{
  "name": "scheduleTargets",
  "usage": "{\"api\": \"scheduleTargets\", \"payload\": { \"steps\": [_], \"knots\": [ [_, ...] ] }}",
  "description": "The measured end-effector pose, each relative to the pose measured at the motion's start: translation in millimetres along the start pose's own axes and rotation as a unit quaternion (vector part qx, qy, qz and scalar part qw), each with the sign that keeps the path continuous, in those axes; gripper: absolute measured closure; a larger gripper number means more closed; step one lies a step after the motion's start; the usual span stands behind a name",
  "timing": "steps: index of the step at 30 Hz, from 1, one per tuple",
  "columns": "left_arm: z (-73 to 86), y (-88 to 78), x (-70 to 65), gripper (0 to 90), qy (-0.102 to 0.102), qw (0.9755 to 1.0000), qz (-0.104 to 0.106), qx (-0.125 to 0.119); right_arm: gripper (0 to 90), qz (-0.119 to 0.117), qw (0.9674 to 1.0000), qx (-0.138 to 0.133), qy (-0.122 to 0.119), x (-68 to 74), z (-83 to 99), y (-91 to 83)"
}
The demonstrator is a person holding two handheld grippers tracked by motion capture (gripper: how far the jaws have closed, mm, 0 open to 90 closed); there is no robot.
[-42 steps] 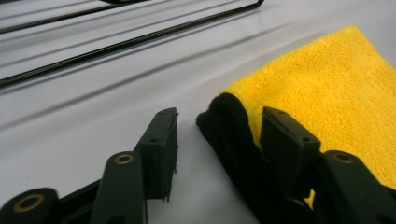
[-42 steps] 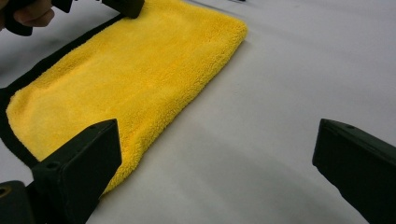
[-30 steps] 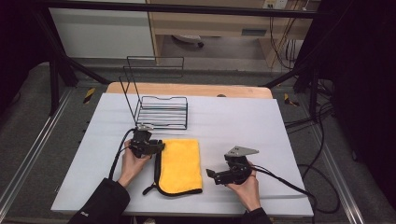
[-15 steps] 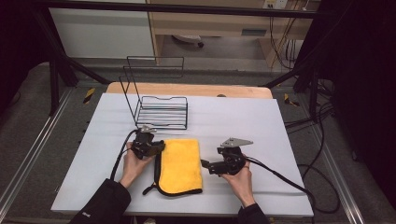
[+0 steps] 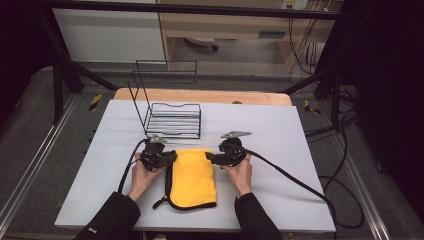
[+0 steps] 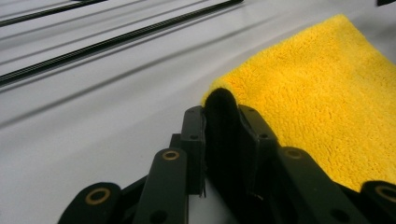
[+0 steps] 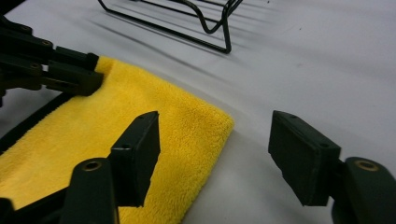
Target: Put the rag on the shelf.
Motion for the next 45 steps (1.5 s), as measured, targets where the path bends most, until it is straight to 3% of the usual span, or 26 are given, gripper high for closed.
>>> {"api": "scheduleTargets", "payload": {
  "steps": [1,4,9,16,29,37,45],
  "knots": [
    [0.1,0.0,0.0,72.8,0.001,1.0,0.0,0.0,42.0,0.001,0.9999,0.011,0.0,-0.8,-0.1,6.6],
    [0.1,0.1,0.3,72.8,0.003,1.0,0.002,-0.001,46.2,0.0,0.9999,0.012,0.001,-2.3,-0.4,11.3],
    [0.2,0.2,0.3,72.7,0.007,1.0,0.001,-0.004,61.2,-0.008,0.9996,0.028,0.003,-1.6,4.6,18.5],
    [0.5,0.3,0.5,72.4,0.014,0.9999,0.003,-0.005,68.9,-0.024,0.9989,0.037,0.014,3.0,4.8,21.0],
    [-0.1,-0.2,0.9,75.0,-0.002,0.9999,0.011,-0.006,82.5,-0.039,0.9974,0.051,0.034,4.1,2.9,20.3],
    [-1.0,-5.0,1.8,77.9,-0.017,0.9994,0.021,-0.019,83.5,-0.038,0.9982,0.035,0.029,6.7,-0.9,12.5],
    [-6.6,-27.4,-2.9,78.9,-0.017,0.9976,0.034,-0.058,83.6,-0.038,0.9993,-0.004,0.005,16.4,-8.1,-10.1]
  ]
}}
Point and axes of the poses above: each handheld gripper's, and its own axes: y roughly forward along the jaws, z roughly out of its underside, x roughly to its left, the point moved 8 cm from there along y, roughly forward along the jaws, and after that the axes turned 10 degrees about x, right-handed, at the moved point
